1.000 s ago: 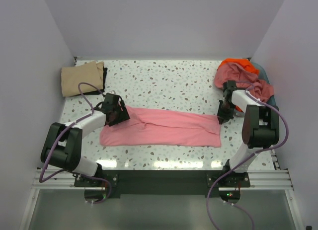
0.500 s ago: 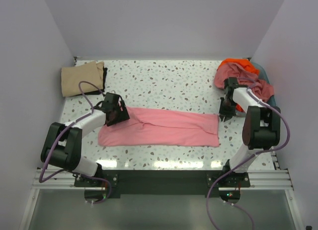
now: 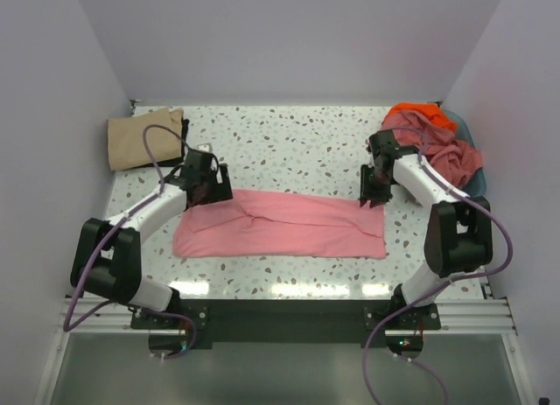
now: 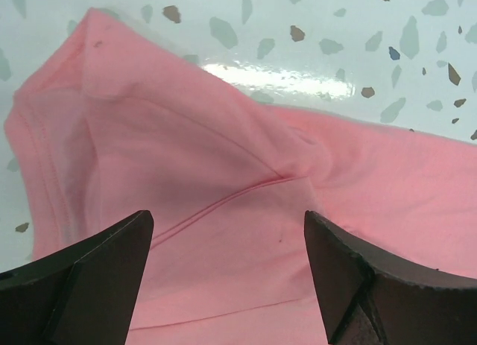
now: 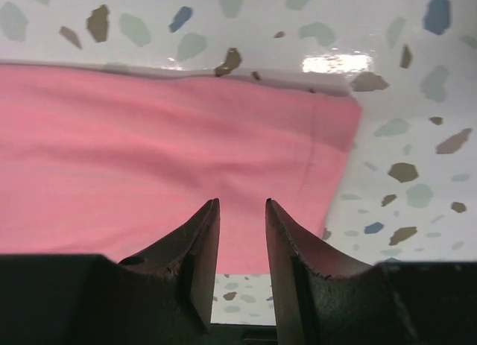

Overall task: Fold and stack the t-shirts
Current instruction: Fold the tshirt

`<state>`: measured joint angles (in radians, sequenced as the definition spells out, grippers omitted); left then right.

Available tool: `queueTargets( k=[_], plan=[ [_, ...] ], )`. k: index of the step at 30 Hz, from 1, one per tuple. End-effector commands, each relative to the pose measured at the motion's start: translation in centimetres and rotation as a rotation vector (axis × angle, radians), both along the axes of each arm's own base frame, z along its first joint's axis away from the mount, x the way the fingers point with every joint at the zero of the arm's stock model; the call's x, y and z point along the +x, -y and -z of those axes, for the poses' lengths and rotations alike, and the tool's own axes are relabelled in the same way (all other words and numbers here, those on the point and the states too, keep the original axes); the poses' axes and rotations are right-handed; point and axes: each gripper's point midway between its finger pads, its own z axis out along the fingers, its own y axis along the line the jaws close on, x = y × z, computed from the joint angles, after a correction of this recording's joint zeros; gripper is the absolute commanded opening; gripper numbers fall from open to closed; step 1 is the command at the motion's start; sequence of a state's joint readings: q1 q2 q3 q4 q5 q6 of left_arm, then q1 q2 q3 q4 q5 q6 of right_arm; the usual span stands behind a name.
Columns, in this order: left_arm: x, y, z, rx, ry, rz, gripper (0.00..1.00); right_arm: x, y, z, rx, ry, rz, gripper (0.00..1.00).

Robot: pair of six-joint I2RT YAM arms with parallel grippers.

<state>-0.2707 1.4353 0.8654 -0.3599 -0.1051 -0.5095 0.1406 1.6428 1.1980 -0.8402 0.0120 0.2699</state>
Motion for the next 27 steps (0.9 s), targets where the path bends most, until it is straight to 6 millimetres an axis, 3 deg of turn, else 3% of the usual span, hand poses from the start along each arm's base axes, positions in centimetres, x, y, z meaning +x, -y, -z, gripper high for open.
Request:
queueTargets(
  k=[1,2,7,11,18,27],
  plan=[
    [2.4,2.6,-1.3,0.004,0.068,0.102,0.87,0.7,-3.2,-0.2,0.101,0.022,-0.013,0.36],
    [3.0,3.2,-1.8,0.003,0.077,0.109,0.87,0.6,-3.6,-0.2,0.113,0.022,-0.016,0.36],
    [3.7,5.7,-0.4,0.040,0.019,0.145,0.87,0.2,-4.2,0.2,0.136,0.009,-0.022,0.36],
    [3.3,5.3,1.1,0.071,-0.030,0.104,0.84,-0.4,-3.8,0.2,0.121,0.004,-0.026,0.36],
    [2.8,5.2,1.5,0.090,-0.047,0.110,0.74,-1.4,-3.9,1.1,0.127,-0.019,-0.024,0.37],
    [1.9,5.4,3.0,0.121,-0.097,0.124,0.49,-1.5,-3.8,1.3,0.125,-0.032,-0.033,0.37]
  ],
)
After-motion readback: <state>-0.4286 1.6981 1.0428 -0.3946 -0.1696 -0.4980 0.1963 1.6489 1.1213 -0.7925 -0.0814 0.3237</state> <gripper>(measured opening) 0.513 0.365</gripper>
